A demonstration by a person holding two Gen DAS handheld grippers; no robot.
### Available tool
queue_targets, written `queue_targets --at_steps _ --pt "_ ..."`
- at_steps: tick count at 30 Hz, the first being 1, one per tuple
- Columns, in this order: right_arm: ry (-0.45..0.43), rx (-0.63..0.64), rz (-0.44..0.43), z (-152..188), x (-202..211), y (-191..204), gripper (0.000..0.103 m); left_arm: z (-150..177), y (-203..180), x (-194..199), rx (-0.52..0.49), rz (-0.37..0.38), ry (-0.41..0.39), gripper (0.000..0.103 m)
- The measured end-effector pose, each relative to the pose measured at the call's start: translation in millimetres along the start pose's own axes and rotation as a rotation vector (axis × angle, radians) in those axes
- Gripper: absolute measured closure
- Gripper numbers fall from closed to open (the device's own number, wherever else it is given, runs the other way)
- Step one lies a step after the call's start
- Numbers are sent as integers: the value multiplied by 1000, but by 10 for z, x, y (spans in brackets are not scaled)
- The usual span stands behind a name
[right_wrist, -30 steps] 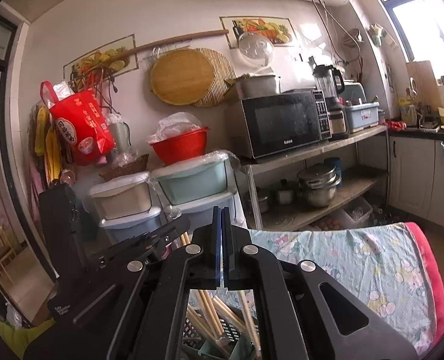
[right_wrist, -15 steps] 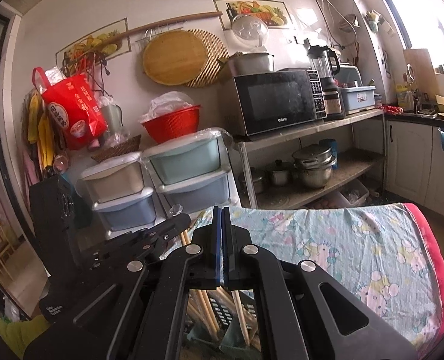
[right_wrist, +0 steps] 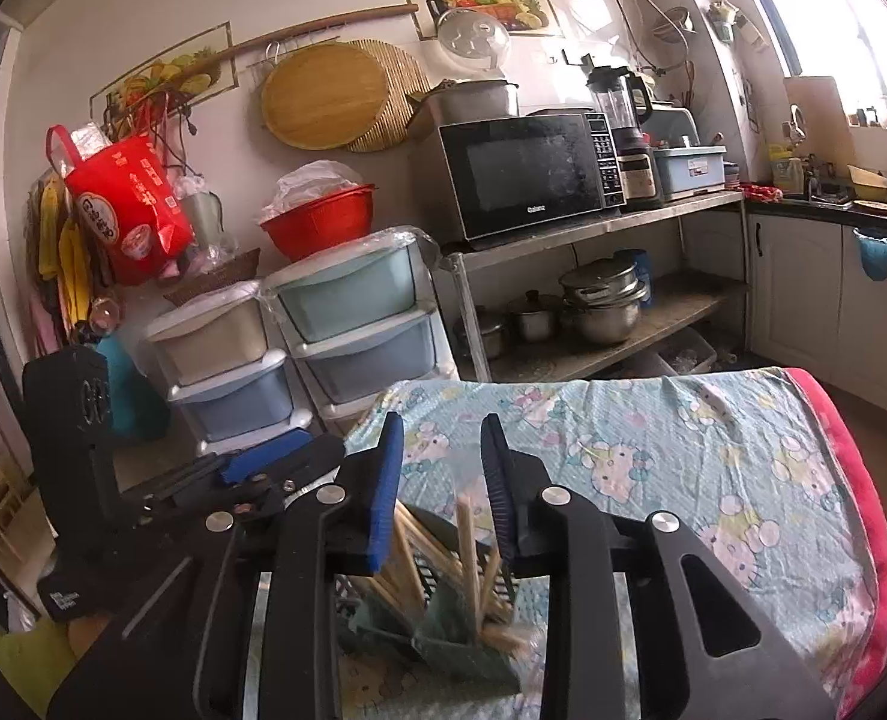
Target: Organize utensils
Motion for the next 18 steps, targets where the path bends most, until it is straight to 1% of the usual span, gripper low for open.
queue_targets --at_steps 1,2,4,6,8,9,11,12,14,16,18 --pt "2 2 4 24 14 -6 76 32 -4 20 -1 1 4 63" --pt "7 4 7 58 31 -12 73 54 -3 33 1 0 8 57" --pt "16 2 9 115 57 -23 68 106 -3 64 4 4 18 49" --pt "27 5 16 188 91 -31 66 161 6 87 12 5 31 44" --pt "37 8 21 252 119 -36 61 229 13 115 26 16 47 35" --pt "43 9 23 299 139 -40 60 262 13 128 31 20 54 33" --pt "57 10 25 381 169 -40 56 350 19 162 42 26 71 26" --pt "63 11 26 420 179 -34 55 396 17 183 46 28 79 24" --pt "76 16 32 513 206 -25 52 465 11 218 56 33 89 18" --pt "91 20 35 619 236 -19 50 557 -3 252 58 42 102 14" --pt "106 22 43 719 264 -16 49 660 -24 292 53 32 109 13"
Point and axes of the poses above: each gripper's, at about its wrist camera, not at the fingertips, and x roughly against the way its jaws point, y to its left, z to its underside, the point moved 7 cm from there along -x, roughly the way its jaws point, and after that the axes turned 6 degrees about y, right-handed, at the moved point
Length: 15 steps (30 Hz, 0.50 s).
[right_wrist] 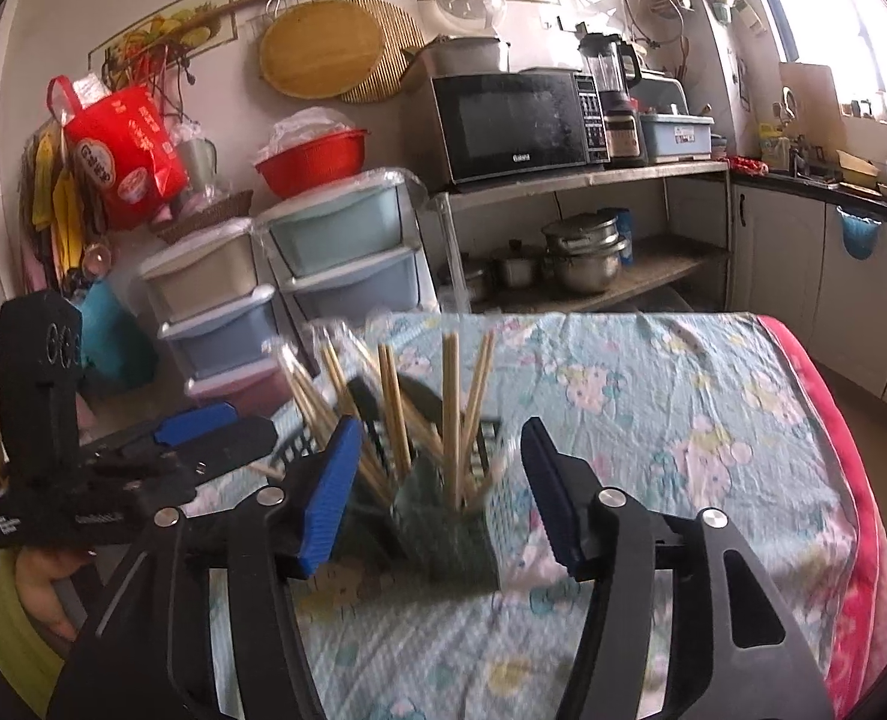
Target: Organize utensils
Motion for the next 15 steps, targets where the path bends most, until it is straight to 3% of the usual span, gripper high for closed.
queue_targets --at_steps 8,15 --pt "40 11 21 412 97 64 39 276 -96 188 -5 -12 -19 11" --pt "73 0 20 656 121 115 36 317 -147 434 -26 -21 -90 11"
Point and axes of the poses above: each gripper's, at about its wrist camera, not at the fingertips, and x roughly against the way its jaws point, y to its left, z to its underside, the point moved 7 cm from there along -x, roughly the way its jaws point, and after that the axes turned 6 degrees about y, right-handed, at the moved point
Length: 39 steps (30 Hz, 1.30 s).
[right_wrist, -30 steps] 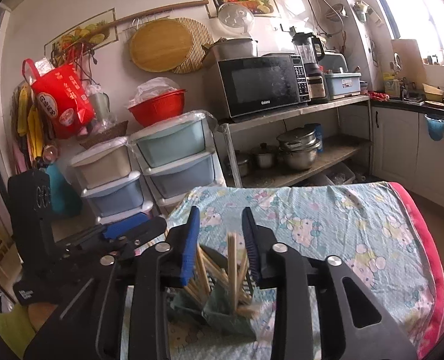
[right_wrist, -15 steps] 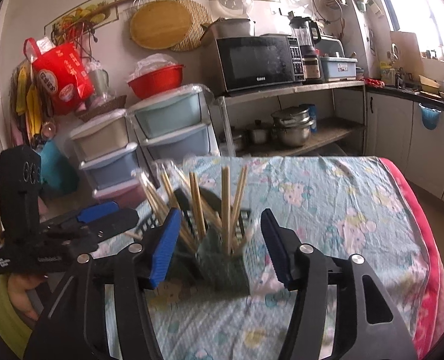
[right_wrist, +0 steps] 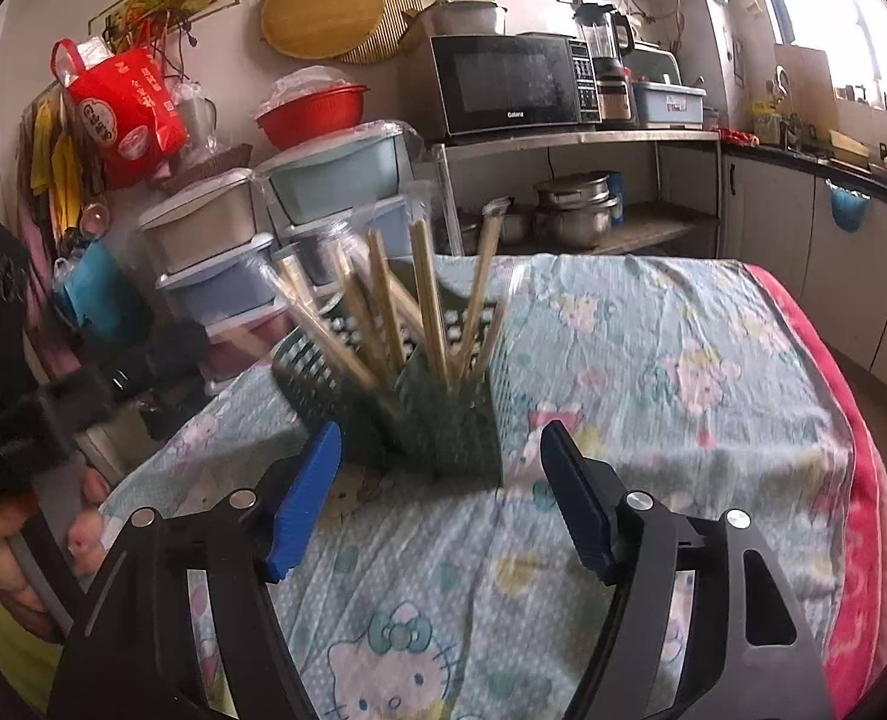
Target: Organize utensils
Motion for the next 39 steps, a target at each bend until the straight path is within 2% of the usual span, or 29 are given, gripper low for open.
queue_targets --at_steps 4,8,21,31,39 --pt "11 -1 -1 102 9 38 36 59 -18 132 11 8 -7 11" --pt "20 -8 1 176 -1 56 35 201 -18 140 21 6 18 11" --pt "41 -25 43 458 -78 -13 31 716 172 -80 72 -22 128 11" --pt "8 -12 103 597 -128 -54 17 907 181 -194 57 -40 115 11" --pt "-50 -11 160 673 -140 -124 14 945 113 -205 23 -55 68 11"
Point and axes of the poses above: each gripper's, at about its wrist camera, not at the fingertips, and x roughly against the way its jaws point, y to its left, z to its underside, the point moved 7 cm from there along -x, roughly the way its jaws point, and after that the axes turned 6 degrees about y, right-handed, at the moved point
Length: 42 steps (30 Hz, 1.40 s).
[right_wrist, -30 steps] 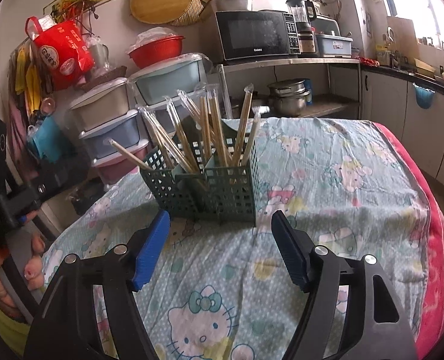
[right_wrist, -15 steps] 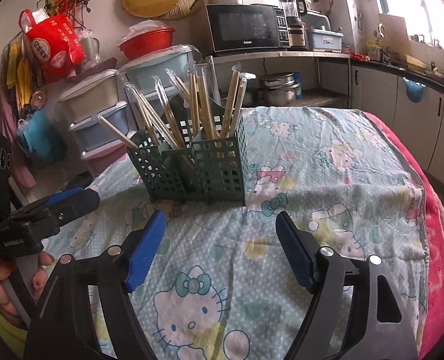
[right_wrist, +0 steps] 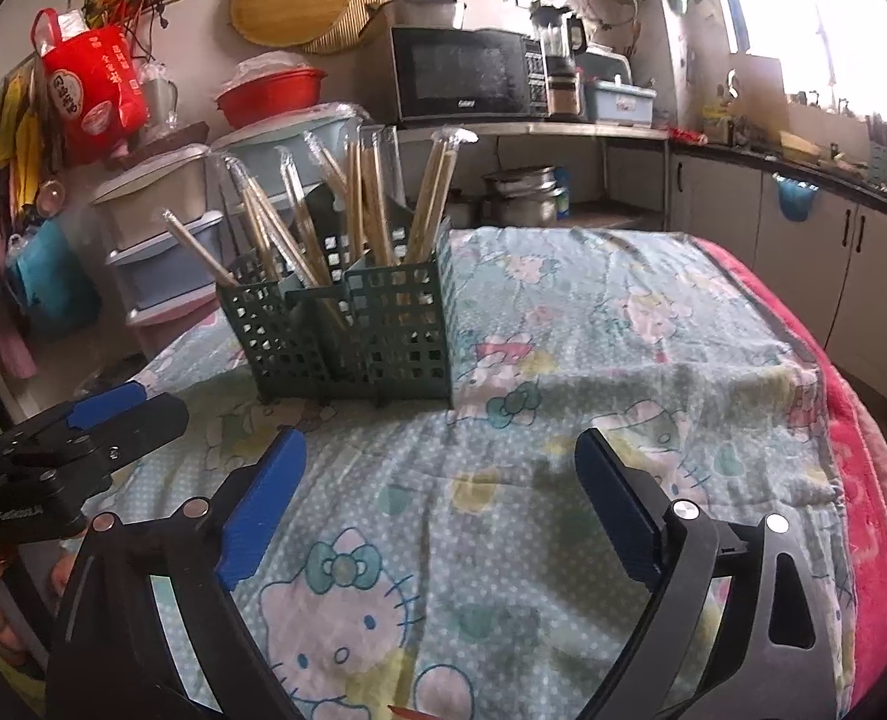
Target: Organize utensils
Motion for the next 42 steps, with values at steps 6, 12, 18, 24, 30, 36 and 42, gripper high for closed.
queue_targets --at_steps 6,12,18,24,30,36,42 --pt "-101 1 46 -28 93 -60 11 14 -14 5 -10 -17 -42 11" --pt "-164 18 63 -32 152 -64 11 -12 9 41 -2 -31 -94 11" --pt "-165 20 63 -15 152 -54 10 -29 -6 83 -8 -17 -134 11" --pt "-166 23 63 -6 154 -49 9 -25 -5 64 -8 -16 -129 11" --pt "-165 22 63 -3 151 -46 9 -22 -7 58 -8 -16 -127 11" --pt "-164 24 63 -3 149 -43 9 -23 -6 58 -8 -15 -128 11" --pt "-161 21 71 5 138 -56 9 -20 -9 53 -7 -11 -125 11"
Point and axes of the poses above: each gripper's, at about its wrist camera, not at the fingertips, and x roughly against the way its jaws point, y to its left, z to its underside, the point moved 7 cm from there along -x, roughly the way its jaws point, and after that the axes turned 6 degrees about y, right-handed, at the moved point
